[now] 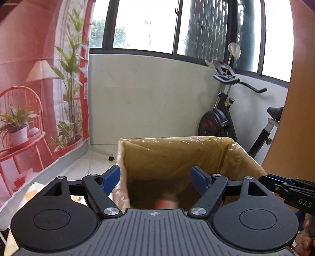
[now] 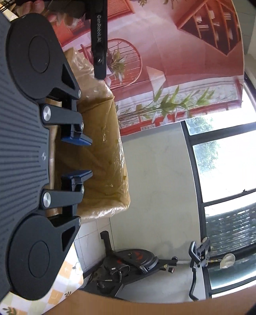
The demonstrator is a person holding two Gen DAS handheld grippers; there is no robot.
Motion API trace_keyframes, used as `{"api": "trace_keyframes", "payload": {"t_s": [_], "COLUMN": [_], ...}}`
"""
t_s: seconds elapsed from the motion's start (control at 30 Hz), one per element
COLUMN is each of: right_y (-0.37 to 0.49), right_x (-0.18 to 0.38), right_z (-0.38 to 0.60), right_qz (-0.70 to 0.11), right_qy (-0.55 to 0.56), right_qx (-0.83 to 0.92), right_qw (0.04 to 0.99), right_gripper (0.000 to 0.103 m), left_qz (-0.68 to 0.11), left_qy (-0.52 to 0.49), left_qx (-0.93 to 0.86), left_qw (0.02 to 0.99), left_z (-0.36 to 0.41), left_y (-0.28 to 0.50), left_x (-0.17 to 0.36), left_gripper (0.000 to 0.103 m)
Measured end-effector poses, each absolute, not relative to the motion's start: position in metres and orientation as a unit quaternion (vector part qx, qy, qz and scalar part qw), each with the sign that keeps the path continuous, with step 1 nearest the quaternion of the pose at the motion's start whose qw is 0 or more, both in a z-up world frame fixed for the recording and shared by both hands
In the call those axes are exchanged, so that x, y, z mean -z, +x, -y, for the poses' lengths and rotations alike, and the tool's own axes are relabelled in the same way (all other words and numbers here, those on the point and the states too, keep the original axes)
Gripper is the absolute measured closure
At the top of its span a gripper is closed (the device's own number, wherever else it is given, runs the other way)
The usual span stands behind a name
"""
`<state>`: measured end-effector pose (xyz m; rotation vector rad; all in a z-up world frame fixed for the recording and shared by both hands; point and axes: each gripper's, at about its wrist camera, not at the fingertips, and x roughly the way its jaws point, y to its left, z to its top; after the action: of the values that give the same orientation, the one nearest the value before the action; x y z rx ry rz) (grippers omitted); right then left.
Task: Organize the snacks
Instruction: 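Lower both tools back to the snack pile beside the box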
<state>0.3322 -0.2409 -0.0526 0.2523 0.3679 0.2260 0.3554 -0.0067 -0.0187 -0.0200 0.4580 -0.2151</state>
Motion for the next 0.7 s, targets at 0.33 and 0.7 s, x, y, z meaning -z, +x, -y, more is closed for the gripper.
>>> {"api": "trace_keyframes", "payload": {"t_s": [0.33, 0.7], "right_y": [0.259, 0.211], "right_x": [0.064, 0.119], "right_z": [0.261, 0.251], "right_qz": [-0.186, -0.259], "right_qy": [0.146, 0.15], "right_qx": [-0.083, -0.094], "right_qw": [0.968, 0.949], "right_gripper": [0.071, 0.068], "left_qz": [-0.243, -0.309], "left_qy": [-0.031, -0.073], "left_qx": [0.109, 0.12], "left_qw": [0.963, 0.941], "left_z": [-0.03, -0.033], "left_y": [0.286, 0.246], "left_x": [0.03, 0.095], "left_gripper": [0.022, 0.023]}}
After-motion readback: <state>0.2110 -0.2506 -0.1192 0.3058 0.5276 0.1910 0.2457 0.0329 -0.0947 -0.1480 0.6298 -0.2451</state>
